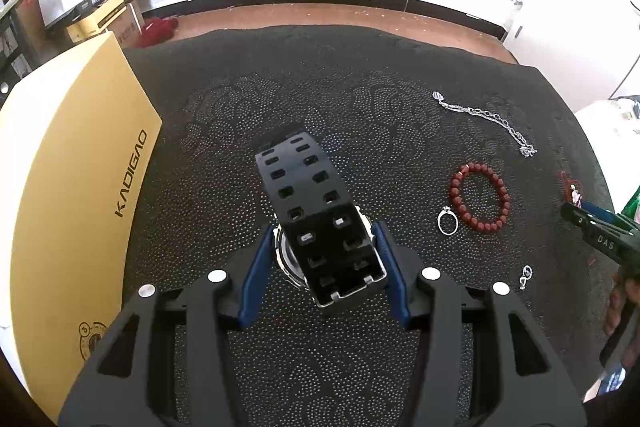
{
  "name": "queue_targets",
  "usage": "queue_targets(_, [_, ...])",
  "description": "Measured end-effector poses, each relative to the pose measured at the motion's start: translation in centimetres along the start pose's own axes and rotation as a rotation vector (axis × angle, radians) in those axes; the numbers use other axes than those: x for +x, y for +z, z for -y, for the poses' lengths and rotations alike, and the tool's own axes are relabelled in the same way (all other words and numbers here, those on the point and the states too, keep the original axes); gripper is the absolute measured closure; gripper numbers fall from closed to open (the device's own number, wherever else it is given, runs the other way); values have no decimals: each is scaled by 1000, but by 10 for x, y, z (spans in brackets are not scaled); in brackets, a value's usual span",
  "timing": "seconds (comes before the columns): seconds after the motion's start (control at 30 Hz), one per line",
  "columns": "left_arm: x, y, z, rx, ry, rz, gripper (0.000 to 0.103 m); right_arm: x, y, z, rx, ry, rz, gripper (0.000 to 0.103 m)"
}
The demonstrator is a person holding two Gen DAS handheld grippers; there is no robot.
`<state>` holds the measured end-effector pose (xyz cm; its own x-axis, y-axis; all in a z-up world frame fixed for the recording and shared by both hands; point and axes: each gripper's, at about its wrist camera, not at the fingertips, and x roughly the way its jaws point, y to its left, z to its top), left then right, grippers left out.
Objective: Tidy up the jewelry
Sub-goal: 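Carry the watch and red-cord pendant over the yellow box with both tools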
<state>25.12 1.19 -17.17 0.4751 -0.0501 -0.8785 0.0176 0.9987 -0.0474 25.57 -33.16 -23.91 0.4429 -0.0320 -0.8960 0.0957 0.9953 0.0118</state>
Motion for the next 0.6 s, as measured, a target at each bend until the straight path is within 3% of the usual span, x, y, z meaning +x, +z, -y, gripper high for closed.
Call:
queue_targets(0.17, [-1, -1, 7, 13, -5, 6, 53, 0, 0, -1, -5, 4, 6, 86])
queue_targets(0.33, [-2, -1, 8, 17, -3, 9, 53, -10, -6, -10, -16, 9, 22, 88])
queue_targets(0.6, [-22, -4, 13, 31, -21, 24, 53, -61, 1, -29, -43, 47, 90, 88])
